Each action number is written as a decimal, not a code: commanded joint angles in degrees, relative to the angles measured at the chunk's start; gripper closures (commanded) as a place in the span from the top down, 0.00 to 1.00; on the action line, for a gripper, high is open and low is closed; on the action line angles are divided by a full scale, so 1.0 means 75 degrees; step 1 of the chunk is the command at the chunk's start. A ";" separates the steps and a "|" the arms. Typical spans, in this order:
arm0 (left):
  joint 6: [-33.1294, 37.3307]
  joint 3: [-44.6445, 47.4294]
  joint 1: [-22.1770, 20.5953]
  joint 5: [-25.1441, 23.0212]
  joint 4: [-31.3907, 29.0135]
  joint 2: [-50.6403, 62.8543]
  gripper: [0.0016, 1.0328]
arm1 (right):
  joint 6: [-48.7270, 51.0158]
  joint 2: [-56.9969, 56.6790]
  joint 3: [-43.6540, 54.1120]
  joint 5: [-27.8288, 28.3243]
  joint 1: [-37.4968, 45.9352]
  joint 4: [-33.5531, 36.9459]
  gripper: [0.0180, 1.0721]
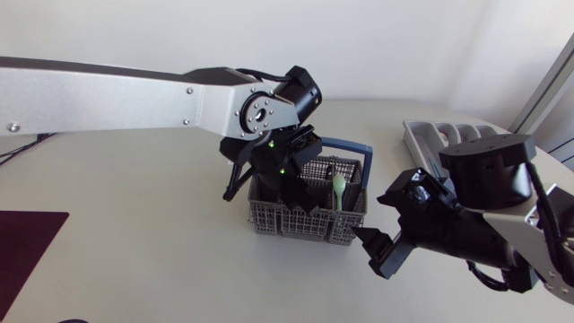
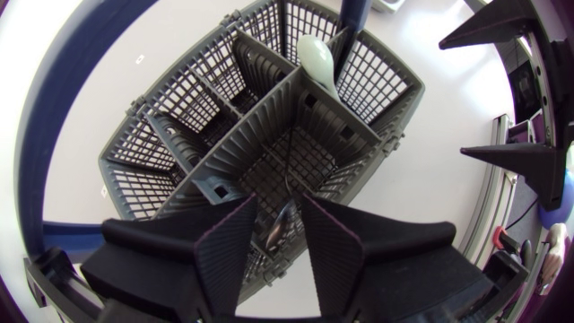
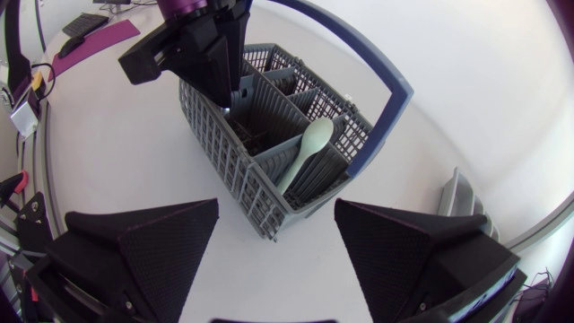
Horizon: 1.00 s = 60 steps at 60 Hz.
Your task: Sort the cutlery from the basket into the organizer compartments.
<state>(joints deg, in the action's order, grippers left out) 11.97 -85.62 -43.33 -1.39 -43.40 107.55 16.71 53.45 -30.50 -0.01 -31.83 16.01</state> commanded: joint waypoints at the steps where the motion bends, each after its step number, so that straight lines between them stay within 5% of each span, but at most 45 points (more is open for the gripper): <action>1: -0.0096 0.0307 -0.0140 -0.0002 -0.0261 0.0344 0.36 | 0.0045 -0.0072 0.0223 0.0037 -0.0021 -0.0107 0.88; 17: -0.0072 -0.0115 -0.0176 0.0408 -0.0952 0.0754 0.34 | 0.0057 -0.0060 0.0247 0.0037 0.0002 -0.0131 0.88; 38: -0.0107 -0.0537 -0.0258 0.0712 -0.1468 0.1188 0.03 | 0.0069 -0.0119 0.0270 0.0037 0.0049 -0.0143 0.88; 60: -0.0107 -0.0829 -0.0469 0.0865 -0.1831 0.1352 0.03 | 0.0069 -0.0131 0.0329 0.0037 0.0061 -0.0143 0.88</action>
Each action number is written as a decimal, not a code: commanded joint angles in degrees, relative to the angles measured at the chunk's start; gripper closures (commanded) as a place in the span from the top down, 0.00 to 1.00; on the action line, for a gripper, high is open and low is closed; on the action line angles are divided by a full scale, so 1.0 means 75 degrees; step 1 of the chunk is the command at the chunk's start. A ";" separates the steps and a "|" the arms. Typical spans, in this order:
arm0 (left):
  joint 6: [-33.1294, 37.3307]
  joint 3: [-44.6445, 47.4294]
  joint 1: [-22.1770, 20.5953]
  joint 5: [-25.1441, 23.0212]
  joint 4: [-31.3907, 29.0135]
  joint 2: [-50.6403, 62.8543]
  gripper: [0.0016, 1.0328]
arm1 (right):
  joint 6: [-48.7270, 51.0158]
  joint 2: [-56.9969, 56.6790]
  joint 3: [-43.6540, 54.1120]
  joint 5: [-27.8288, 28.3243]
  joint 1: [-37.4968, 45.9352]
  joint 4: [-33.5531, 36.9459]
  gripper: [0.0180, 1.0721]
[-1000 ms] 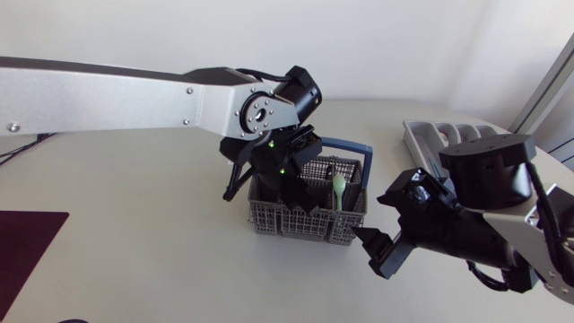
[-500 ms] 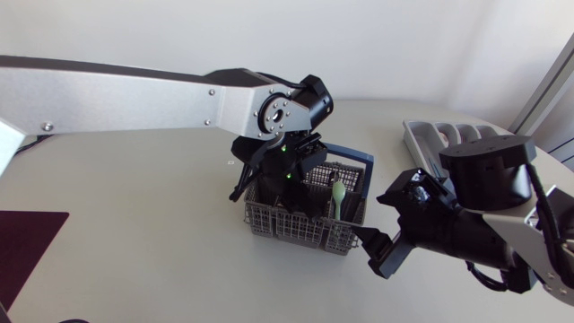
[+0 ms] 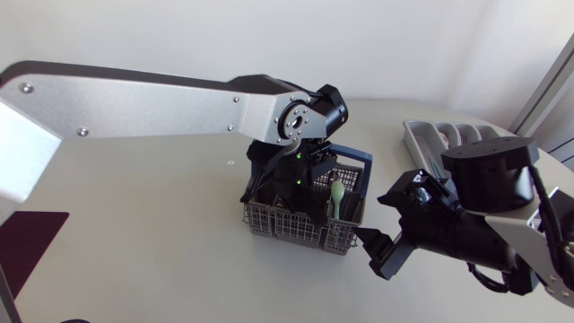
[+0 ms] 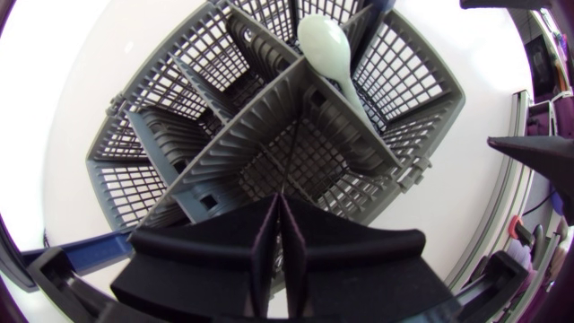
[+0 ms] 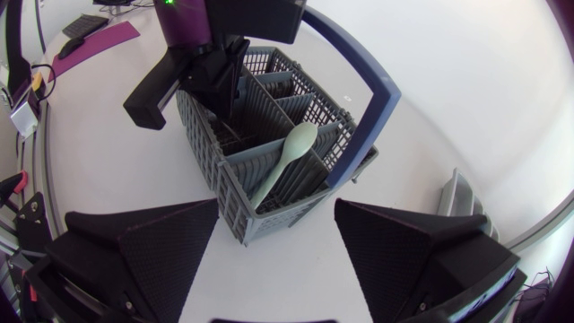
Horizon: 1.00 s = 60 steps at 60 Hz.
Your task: Sort the cutlery from the basket into the organizer compartments.
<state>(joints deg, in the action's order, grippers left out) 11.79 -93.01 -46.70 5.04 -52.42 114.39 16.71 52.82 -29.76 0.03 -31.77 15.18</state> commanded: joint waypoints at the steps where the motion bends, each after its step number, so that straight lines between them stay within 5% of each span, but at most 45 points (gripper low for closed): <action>1: -0.0084 0.0156 -0.0031 0.0008 -0.0662 0.0440 0.03 | 0.0069 -0.0046 0.0241 0.0031 0.0052 -0.0032 0.88; 7: -0.0072 0.0144 -0.0031 0.0008 -0.0709 0.0522 0.04 | 0.0069 -0.0046 0.0241 0.0043 0.0052 -0.0032 0.88; 19: -0.0072 0.0062 -0.0125 0.0020 -0.1108 0.0686 0.30 | 0.0069 -0.0046 0.0253 0.0043 0.0041 -0.0067 0.88; 31: -0.0084 0.0144 -0.0172 0.0020 -0.1108 0.0967 0.33 | 0.0069 -0.0058 0.0265 0.0043 0.0052 -0.0067 0.88; 46: -0.0107 0.0355 -0.0266 0.0231 -0.0932 0.1201 0.03 | 0.0069 -0.0058 0.0265 0.0043 0.0052 -0.0067 0.88; 60: -0.0096 0.0613 -0.0348 0.0934 -0.0534 0.0897 0.03 | 0.0069 -0.0023 0.0276 0.0043 0.0052 -0.0079 0.88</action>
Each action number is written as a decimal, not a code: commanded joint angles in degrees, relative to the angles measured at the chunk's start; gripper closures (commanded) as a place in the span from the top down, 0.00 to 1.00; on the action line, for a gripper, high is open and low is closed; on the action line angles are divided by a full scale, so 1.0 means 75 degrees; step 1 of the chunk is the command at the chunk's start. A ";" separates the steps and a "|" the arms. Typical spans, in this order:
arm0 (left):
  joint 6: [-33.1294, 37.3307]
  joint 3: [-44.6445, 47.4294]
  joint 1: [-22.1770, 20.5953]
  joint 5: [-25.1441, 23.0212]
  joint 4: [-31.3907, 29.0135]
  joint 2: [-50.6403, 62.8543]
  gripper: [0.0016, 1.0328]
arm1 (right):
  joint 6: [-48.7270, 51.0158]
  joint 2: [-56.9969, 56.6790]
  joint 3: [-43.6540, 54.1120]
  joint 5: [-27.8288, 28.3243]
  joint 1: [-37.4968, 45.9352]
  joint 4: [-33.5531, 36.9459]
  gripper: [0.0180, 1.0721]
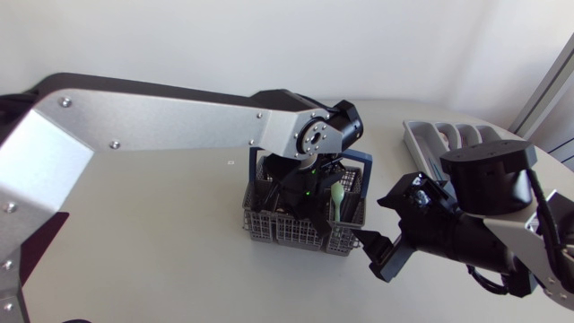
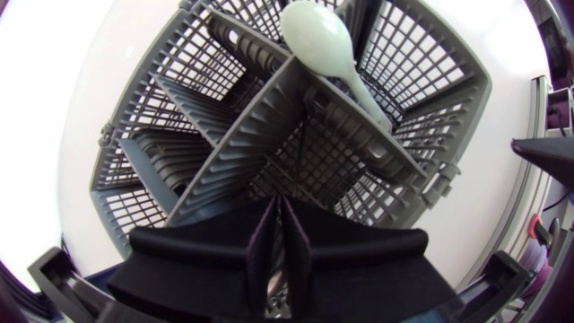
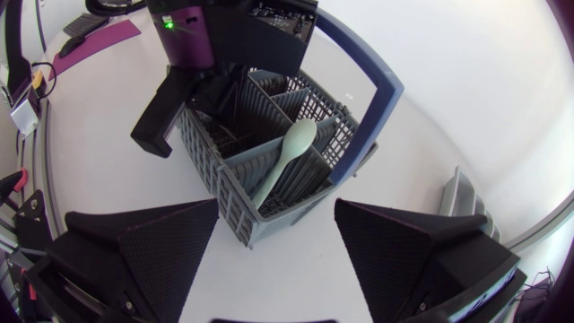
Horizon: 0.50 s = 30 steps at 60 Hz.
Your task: Sort the cutlery from the basket into the organizer compartments.
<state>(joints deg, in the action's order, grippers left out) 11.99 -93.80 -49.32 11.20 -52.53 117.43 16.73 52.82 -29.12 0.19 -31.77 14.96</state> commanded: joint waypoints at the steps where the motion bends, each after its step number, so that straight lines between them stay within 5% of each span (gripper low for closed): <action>1: -0.0122 0.0741 0.0002 0.0147 -0.0484 0.0445 0.03 | 0.0066 -0.0023 0.0192 0.0022 0.0052 -0.0049 0.88; 30: -0.0028 0.0717 -0.0127 0.0463 -0.0285 -0.0692 0.03 | 0.0043 0.0036 0.0168 -0.0072 -0.0053 -0.0073 0.88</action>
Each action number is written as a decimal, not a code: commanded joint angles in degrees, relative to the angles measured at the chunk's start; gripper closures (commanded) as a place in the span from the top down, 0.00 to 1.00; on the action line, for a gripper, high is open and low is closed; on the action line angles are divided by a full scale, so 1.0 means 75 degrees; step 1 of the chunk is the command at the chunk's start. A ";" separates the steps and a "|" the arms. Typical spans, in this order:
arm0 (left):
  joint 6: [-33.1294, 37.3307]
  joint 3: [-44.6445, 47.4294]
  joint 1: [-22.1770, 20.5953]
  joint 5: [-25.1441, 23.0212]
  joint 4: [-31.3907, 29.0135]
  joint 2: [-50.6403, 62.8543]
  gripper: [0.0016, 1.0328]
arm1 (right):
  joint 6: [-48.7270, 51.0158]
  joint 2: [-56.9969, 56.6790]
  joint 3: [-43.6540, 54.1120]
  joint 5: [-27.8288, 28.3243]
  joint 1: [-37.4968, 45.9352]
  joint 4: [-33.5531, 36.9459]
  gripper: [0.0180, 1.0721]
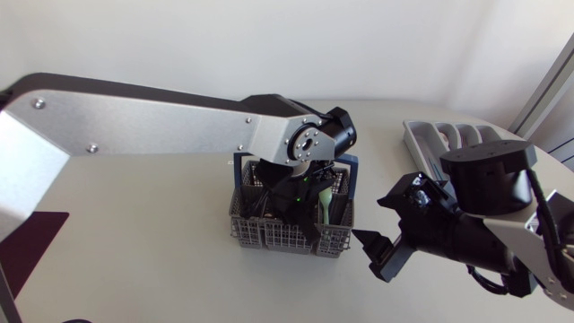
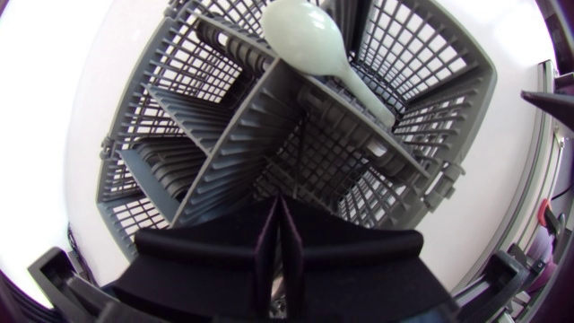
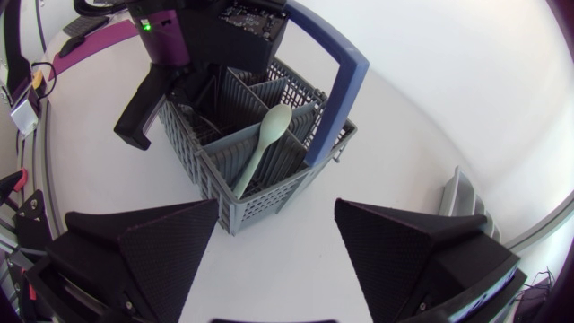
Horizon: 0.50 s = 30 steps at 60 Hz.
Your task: Sort the cutlery from the basket into the organizer compartments.
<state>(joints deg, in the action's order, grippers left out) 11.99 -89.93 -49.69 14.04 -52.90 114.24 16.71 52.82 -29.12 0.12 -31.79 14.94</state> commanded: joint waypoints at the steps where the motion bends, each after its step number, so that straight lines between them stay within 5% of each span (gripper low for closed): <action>1: -0.0028 0.0190 -0.0078 0.0096 -0.0235 -0.0290 0.03 | 0.0045 0.0036 0.0168 -0.0063 -0.0062 -0.0070 0.88; 11: -0.0052 0.0202 -0.0183 0.0260 -0.0223 -0.0372 0.03 | 0.0045 0.0176 0.0157 -0.0379 -0.0496 -0.0152 0.88; 30: 0.0183 0.1573 -0.0652 0.0917 0.1300 -0.1450 0.03 | 0.0034 0.0341 0.0157 -0.0426 -0.0484 -0.0363 0.88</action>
<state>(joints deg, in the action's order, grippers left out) 12.01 -80.01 -54.52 19.62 -44.80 107.24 16.71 54.78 -29.12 -2.74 -35.27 13.08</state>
